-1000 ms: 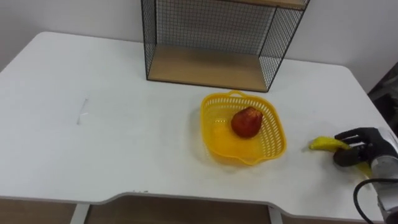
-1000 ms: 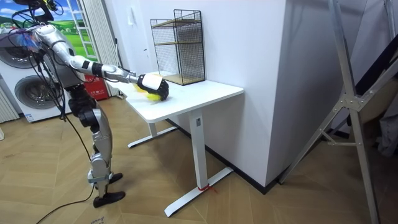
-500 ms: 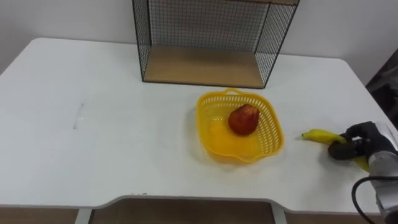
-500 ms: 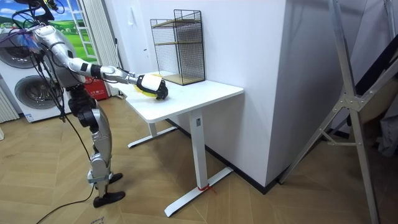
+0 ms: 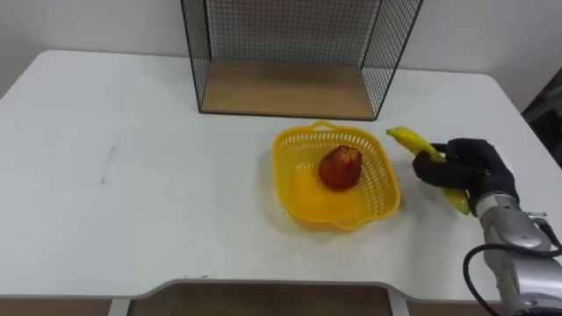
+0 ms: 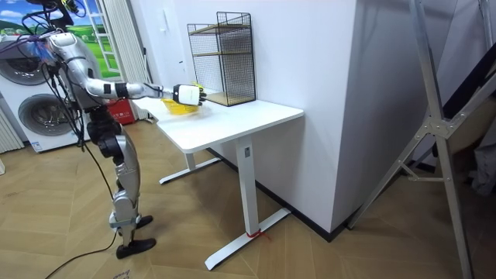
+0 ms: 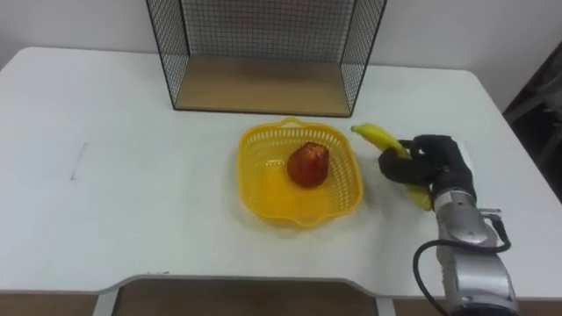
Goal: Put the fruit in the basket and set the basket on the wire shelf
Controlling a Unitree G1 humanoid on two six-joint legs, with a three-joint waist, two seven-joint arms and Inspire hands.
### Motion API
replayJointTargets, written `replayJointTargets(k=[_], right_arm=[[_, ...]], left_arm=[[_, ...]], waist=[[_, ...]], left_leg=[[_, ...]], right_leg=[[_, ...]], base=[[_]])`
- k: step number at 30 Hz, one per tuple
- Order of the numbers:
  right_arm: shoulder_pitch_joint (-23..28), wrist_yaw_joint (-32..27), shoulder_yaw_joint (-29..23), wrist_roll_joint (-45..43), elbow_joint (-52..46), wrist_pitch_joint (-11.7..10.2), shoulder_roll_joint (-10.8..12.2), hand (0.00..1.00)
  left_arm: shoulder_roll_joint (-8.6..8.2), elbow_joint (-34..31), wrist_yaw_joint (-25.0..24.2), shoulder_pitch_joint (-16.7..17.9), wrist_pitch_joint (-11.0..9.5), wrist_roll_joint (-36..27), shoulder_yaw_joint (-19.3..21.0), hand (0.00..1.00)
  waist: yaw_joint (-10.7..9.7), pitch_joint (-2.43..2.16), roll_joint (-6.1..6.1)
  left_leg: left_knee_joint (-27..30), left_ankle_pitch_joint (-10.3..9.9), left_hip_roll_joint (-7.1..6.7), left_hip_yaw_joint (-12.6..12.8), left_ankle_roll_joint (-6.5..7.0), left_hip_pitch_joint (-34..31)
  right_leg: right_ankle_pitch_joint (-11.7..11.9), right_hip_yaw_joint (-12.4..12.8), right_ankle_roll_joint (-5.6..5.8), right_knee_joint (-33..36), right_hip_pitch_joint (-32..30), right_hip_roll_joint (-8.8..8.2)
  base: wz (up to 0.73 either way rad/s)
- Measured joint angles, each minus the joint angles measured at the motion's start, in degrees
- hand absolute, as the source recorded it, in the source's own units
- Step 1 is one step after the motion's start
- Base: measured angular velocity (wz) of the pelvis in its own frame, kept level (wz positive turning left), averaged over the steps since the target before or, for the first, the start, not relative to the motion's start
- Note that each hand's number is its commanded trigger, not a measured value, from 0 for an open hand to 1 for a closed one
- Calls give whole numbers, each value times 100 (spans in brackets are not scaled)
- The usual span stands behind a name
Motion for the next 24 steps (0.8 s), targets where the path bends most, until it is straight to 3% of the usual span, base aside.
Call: replayJointTargets(k=[9, 16, 24], right_arm=[[160, -118, 126, 920, -327, -64, 55, 100], [165, -238, 131, 898, -449, -71, 73, 100], [165, -90, 365, 610, -563, -118, 78, 100]], left_arm=[[-99, -1, 98, 9, -112, 0, 0, 0], [-159, -7, 81, 66, -111, 0, -4, 0], [-164, -14, 97, 71, -114, 3, -18, 0]], waist=[[-24, 37, 81], [-51, -6, 142], [-52, -36, 88]], left_leg=[[-7, 0, -4, -21, 3, -27], [-1, 1, -7, -9, 3, -23], [6, 2, -10, -15, 5, -31]], right_leg=[[1, 6, 2, 0, -3, -1], [1, 1, 2, 5, -2, 5], [1, -13, 2, 4, -2, -2]], base=[[0], [0], [0]])
